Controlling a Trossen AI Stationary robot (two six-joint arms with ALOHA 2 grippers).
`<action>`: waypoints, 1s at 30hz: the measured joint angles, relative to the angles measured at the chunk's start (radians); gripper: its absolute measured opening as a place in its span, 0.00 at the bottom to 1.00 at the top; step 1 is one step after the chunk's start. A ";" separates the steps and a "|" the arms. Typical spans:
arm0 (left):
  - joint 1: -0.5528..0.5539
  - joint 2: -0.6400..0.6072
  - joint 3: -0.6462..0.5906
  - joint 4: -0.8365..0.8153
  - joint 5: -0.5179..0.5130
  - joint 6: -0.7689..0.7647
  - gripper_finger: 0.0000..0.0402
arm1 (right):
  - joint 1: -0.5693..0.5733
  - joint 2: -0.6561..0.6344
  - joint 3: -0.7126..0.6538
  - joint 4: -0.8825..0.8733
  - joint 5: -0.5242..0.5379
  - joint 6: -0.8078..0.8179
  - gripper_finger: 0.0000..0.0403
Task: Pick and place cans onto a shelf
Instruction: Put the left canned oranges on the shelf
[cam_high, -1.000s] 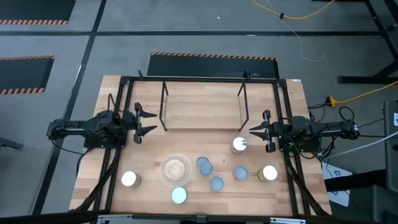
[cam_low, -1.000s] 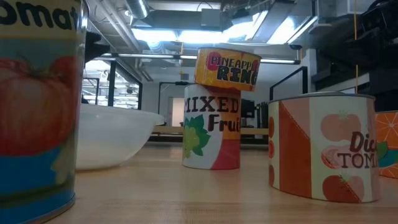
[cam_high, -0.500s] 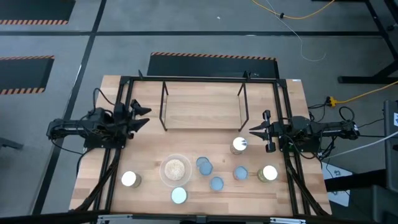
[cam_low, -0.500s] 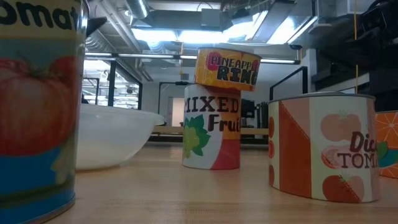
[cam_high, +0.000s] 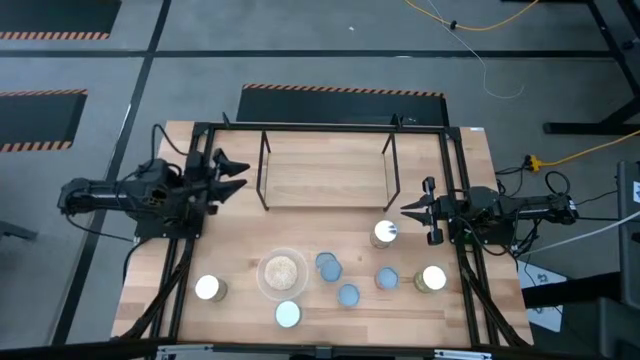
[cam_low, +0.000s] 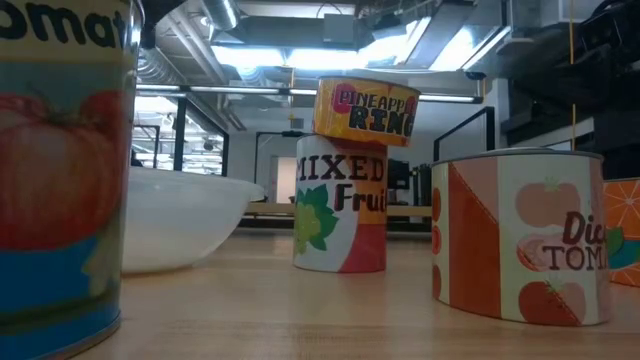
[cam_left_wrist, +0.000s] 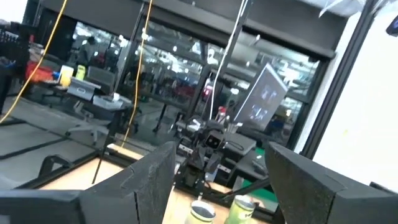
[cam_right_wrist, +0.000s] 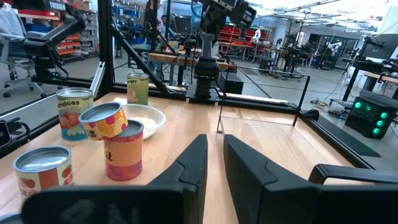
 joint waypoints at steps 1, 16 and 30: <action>0.000 0.033 0.023 -0.001 0.006 0.000 0.60 | 0.000 0.000 0.000 0.000 0.000 0.000 0.15; -0.171 0.474 0.533 -0.800 0.015 -0.418 0.60 | 0.000 0.000 0.000 0.000 0.000 0.000 0.15; -0.507 0.788 0.697 -1.241 0.460 -1.391 0.60 | 0.000 0.000 0.000 0.000 0.000 0.000 0.15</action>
